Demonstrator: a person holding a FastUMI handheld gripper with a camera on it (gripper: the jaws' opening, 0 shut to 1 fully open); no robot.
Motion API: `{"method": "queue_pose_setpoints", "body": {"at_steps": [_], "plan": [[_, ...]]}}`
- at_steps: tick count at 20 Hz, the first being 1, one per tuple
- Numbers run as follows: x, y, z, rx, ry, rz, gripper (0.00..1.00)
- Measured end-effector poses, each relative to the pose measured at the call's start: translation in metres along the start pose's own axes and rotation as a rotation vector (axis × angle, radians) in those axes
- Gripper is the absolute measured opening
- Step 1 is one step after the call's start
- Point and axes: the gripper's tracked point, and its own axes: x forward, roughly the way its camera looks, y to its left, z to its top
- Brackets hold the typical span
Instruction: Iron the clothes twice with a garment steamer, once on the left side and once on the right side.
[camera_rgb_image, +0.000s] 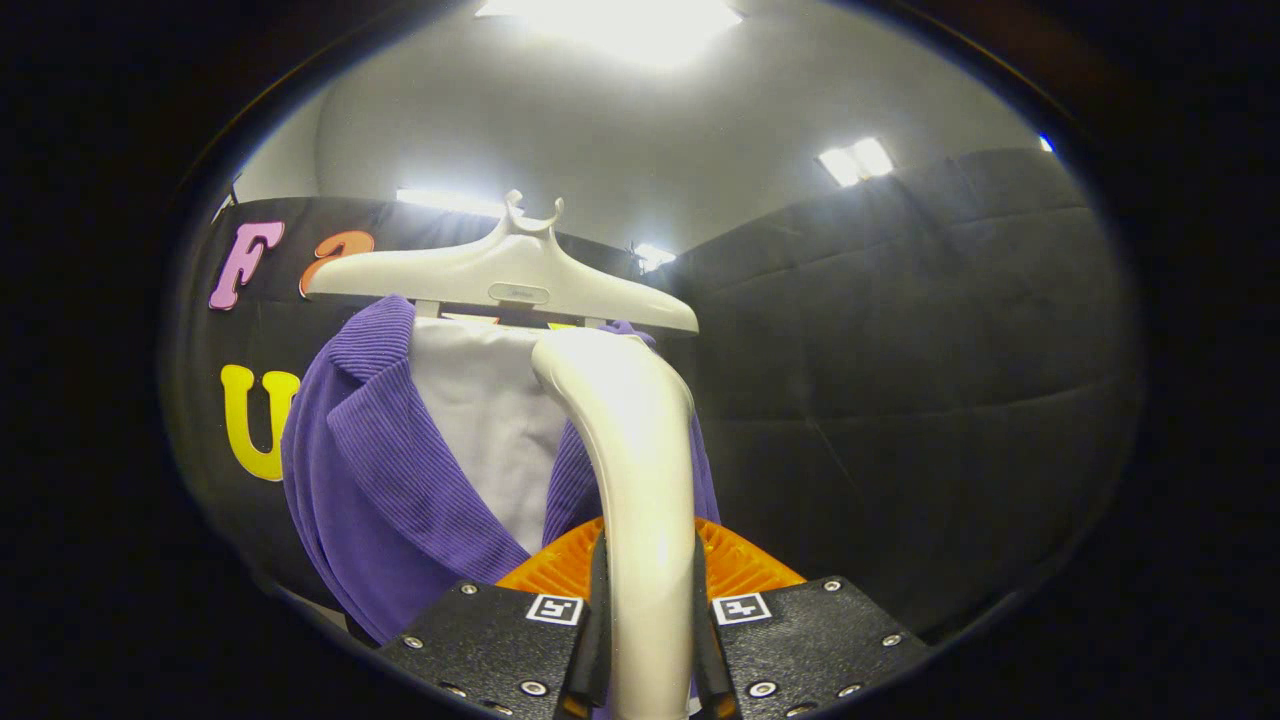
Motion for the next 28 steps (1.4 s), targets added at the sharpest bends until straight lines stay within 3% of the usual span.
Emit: {"method": "queue_pose_setpoints", "body": {"at_steps": [13, 28], "plan": [[-0.013, -0.02, -0.159, -0.03, 0.234, -0.023, 0.33], [-0.058, -0.051, -0.31, -0.037, 0.349, -0.013, 0.33]]}}
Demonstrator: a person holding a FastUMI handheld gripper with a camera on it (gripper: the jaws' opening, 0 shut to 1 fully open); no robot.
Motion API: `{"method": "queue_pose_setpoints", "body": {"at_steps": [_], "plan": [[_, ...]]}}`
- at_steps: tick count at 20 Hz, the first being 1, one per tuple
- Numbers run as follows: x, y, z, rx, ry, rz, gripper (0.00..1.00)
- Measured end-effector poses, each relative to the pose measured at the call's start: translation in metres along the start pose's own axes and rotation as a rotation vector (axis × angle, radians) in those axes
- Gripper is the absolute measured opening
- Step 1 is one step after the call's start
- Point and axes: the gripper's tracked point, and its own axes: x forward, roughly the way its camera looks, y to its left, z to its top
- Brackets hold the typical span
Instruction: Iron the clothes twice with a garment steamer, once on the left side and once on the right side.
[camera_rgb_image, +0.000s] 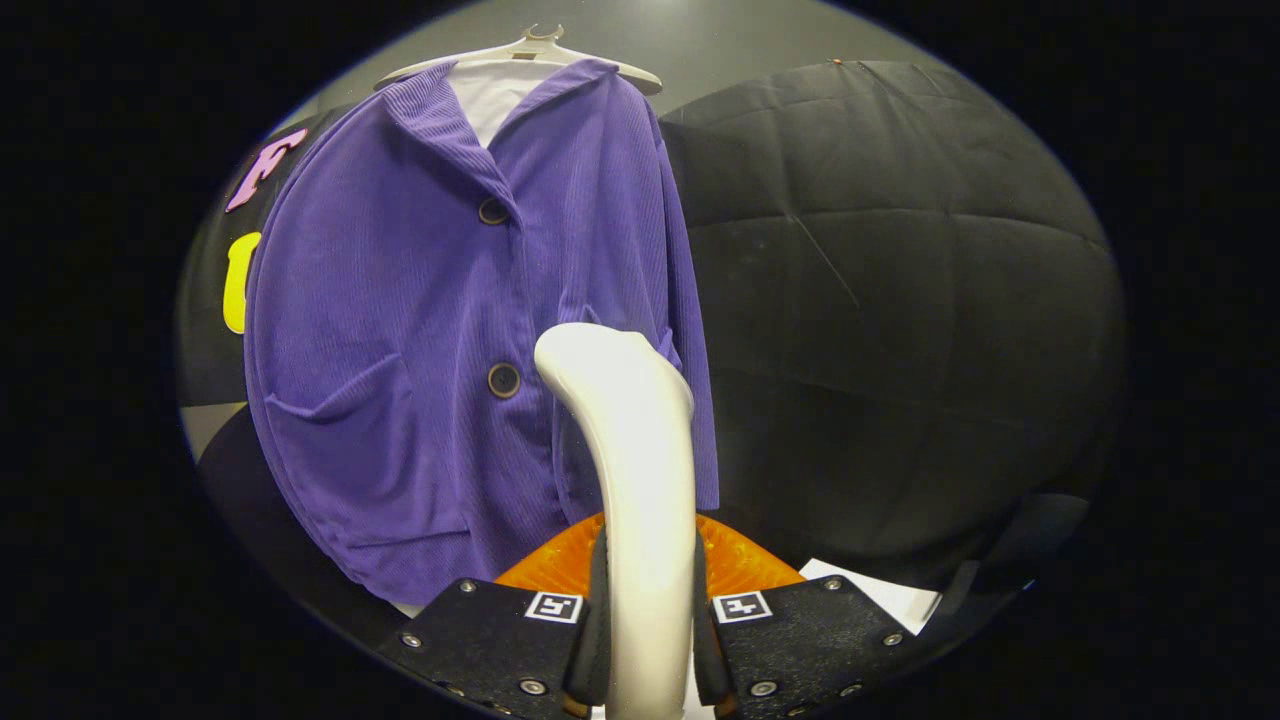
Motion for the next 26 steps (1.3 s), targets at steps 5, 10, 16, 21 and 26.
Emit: {"method": "queue_pose_setpoints", "body": {"at_steps": [5, 10, 16, 21, 26], "plan": [[0.015, 0.006, -0.046, -0.011, 0.077, 0.01, 0.33], [0.016, 0.01, -0.087, -0.011, 0.149, 0.014, 0.33], [0.011, 0.011, -0.13, 0.001, 0.216, 0.017, 0.33], [0.005, 0.009, -0.154, 0.024, 0.274, 0.02, 0.33], [-0.046, -0.003, -0.131, -0.003, 0.187, 0.021, 0.33]]}}
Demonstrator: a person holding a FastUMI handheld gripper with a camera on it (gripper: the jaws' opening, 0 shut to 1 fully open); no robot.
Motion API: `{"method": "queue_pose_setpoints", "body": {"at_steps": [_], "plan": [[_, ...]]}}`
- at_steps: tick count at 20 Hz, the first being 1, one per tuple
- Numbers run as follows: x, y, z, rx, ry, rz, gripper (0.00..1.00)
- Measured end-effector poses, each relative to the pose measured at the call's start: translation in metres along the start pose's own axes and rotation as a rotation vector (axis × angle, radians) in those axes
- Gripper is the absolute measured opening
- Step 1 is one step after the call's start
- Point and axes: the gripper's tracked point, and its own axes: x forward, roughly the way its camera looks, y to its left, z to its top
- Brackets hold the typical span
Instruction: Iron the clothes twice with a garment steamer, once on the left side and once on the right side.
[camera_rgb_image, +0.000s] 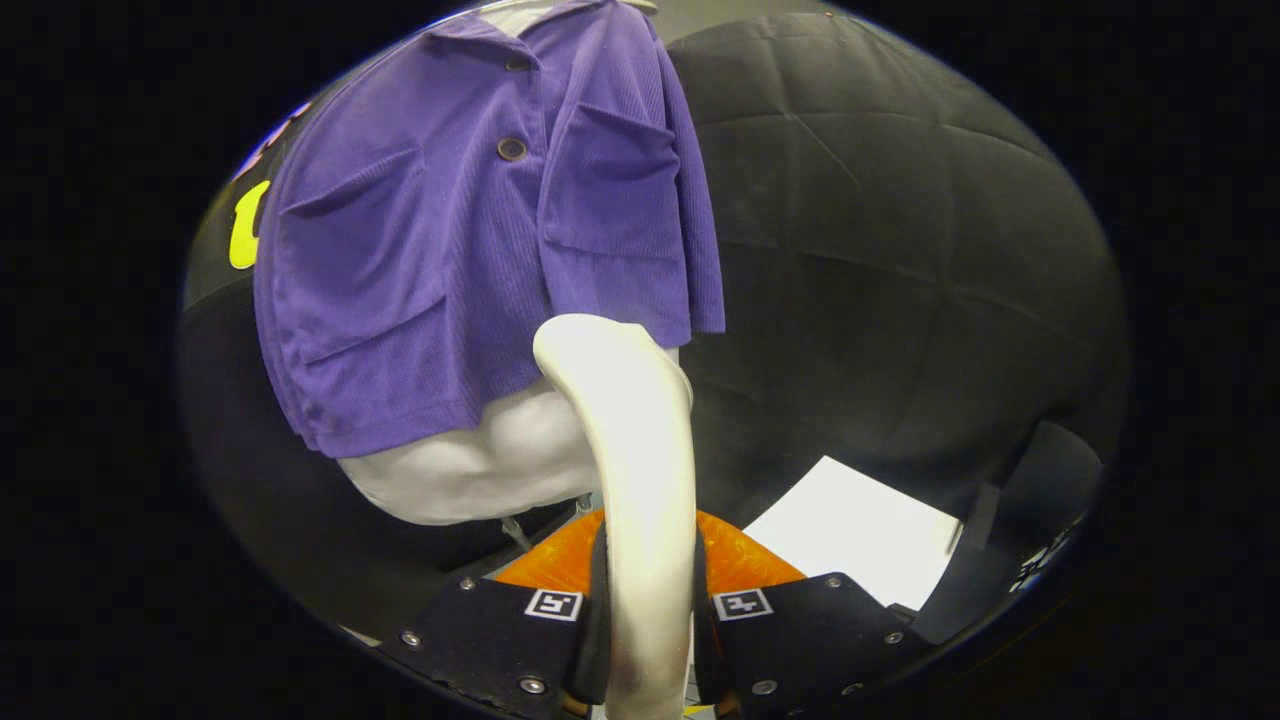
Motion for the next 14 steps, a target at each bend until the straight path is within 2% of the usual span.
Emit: {"method": "queue_pose_setpoints", "body": {"at_steps": [9, 14], "plan": [[-0.178, 0.024, 0.056, -0.038, -0.283, 0.024, 0.33], [-0.281, 0.068, 0.071, -0.112, -0.393, 0.062, 0.33]]}}
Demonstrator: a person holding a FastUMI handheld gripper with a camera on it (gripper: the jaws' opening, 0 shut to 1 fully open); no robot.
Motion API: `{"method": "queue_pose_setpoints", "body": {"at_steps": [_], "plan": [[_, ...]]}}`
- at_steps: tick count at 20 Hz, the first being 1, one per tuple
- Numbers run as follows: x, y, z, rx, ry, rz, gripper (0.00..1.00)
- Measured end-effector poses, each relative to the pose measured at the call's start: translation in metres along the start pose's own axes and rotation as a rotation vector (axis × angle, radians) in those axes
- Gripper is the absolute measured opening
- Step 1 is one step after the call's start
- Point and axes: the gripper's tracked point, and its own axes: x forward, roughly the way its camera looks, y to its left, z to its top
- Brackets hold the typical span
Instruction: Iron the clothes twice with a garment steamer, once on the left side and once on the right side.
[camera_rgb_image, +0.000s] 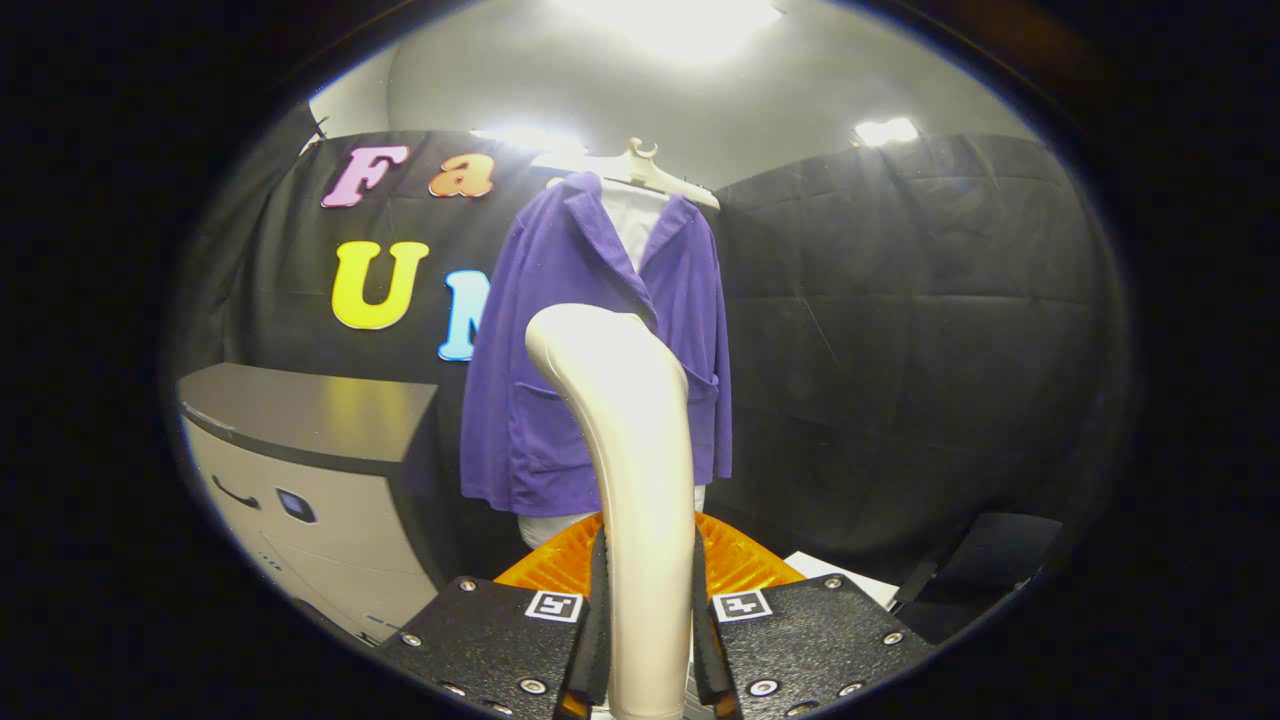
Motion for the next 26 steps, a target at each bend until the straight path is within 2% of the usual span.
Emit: {"method": "queue_pose_setpoints", "body": {"at_steps": [2, 10, 18, 26], "plan": [[-0.052, 0.01, 0.026, -0.004, -0.042, 0.004, 0.33], [-0.156, 0.027, 0.055, -0.017, -0.15, 0.048, 0.34], [-0.214, 0.028, 0.057, -0.003, -0.21, 0.107, 0.33], [-0.221, 0.039, 0.055, -0.014, -0.209, 0.163, 0.33]]}}
